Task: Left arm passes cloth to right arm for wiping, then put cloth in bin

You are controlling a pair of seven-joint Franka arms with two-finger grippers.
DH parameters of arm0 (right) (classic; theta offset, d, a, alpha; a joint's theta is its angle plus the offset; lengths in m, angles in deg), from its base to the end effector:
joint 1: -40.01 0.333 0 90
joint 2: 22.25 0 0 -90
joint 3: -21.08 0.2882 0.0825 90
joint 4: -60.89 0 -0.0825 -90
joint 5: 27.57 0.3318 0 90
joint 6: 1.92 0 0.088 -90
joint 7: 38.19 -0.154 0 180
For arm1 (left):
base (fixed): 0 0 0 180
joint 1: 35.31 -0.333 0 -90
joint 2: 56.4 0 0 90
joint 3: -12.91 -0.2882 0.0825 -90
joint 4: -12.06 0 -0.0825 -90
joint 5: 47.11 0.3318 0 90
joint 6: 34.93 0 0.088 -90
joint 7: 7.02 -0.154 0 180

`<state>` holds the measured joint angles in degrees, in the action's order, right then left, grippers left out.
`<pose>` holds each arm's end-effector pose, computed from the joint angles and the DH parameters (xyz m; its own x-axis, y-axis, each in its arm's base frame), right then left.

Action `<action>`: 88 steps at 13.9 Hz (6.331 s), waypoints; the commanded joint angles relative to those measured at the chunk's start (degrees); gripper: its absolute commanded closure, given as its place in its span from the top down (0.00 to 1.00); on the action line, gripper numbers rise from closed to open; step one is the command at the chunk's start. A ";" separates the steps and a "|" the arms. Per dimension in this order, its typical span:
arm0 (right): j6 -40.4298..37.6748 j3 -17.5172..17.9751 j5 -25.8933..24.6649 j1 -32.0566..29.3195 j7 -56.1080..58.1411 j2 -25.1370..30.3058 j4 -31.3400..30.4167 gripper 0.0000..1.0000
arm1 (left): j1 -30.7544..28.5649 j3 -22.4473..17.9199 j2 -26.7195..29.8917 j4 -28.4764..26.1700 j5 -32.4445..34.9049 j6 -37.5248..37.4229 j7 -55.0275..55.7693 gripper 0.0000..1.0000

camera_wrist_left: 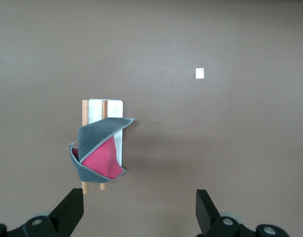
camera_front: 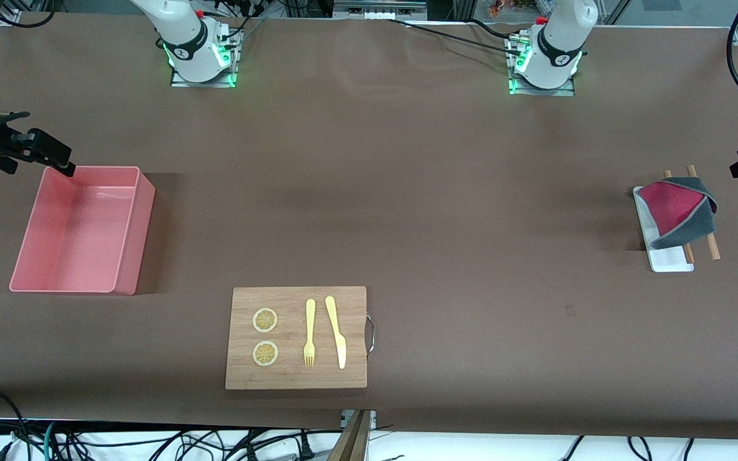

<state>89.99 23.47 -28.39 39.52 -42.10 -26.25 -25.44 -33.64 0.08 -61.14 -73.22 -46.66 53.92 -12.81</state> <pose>0.5267 0.0146 0.5439 0.9990 -0.0348 0.0283 -0.0351 -0.9993 0.0095 0.5130 0.0982 0.5411 0.9954 0.0933 -0.0209 0.0928 -0.9954 -0.0242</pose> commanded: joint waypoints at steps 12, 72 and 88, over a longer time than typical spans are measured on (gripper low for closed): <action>0.12 0.07 -0.05 -0.21 1.01 -0.56 0.90 1.00 | -6.40 -0.70 -14.30 1.26 2.70 3.51 -3.77 1.00; 10.56 0.24 10.05 16.31 -42.66 -10.84 0.81 1.00 | 2.62 0.61 -18.02 9.07 -8.08 -4.20 0.24 0.00; 35.44 0.24 12.25 28.88 -74.92 -22.88 0.81 0.99 | 39.02 1.23 -32.43 20.59 -41.14 20.11 59.57 0.00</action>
<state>123.94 24.10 -17.07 67.51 -114.72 -47.94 -25.61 4.27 2.14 -92.13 -55.40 -85.03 71.63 42.06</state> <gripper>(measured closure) 0.004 0.991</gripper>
